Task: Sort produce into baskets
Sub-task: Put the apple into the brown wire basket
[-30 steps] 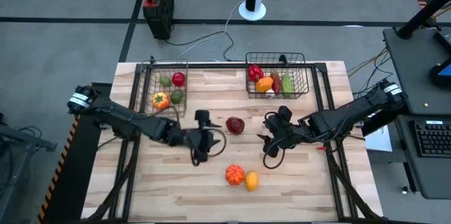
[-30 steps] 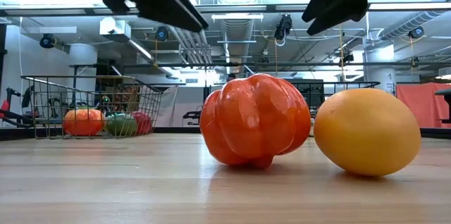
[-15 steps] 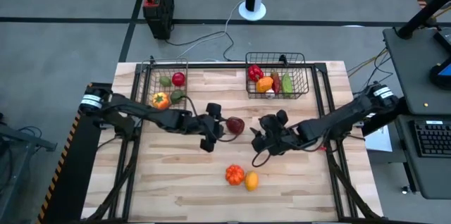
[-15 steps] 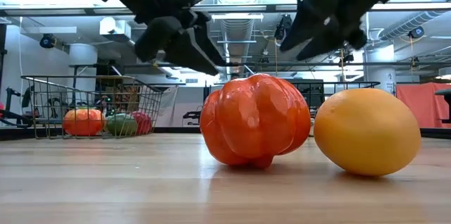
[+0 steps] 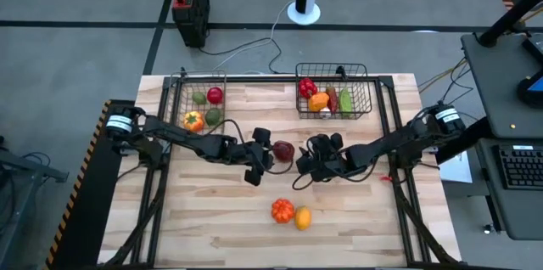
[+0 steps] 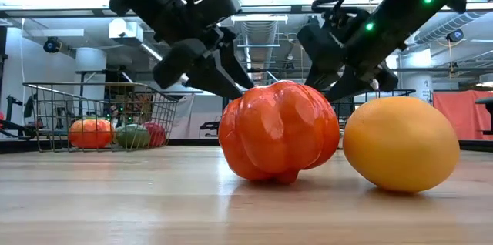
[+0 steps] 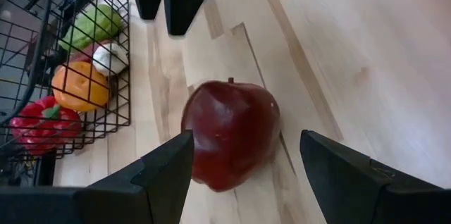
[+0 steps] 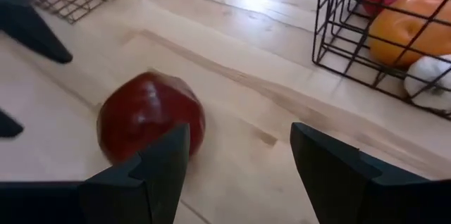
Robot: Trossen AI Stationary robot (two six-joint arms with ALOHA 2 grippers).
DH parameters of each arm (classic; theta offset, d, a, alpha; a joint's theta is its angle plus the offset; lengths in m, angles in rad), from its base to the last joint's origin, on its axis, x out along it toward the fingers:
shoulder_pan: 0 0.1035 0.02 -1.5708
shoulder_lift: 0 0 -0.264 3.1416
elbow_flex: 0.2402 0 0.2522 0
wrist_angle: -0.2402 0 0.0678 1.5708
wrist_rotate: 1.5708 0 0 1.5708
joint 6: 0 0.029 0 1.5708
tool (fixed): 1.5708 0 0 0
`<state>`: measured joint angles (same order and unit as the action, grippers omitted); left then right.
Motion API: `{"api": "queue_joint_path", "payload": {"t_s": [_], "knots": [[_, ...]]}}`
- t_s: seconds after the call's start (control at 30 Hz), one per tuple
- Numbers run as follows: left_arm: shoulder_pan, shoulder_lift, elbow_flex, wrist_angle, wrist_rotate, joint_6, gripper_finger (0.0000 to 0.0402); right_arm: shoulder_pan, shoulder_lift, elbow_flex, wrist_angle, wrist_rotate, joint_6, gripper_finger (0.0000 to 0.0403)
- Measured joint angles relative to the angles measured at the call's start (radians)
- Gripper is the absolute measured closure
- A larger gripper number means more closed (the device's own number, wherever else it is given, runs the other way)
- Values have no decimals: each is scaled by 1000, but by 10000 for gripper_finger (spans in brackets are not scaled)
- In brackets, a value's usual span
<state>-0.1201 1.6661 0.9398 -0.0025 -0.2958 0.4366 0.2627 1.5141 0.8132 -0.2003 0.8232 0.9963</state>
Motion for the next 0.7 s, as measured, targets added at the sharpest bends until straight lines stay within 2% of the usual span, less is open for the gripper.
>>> {"api": "queue_joint_path", "payload": {"t_s": [0.43, 0.7], "knots": [[30, 30, 0, 46, 0, 31, 160, -37, 36, -27, 143, 13, -1, 165], [33, 30, 0, 46, 0, 60, 160, -94, 112, -31, 262, -66, -44, 165]]}}
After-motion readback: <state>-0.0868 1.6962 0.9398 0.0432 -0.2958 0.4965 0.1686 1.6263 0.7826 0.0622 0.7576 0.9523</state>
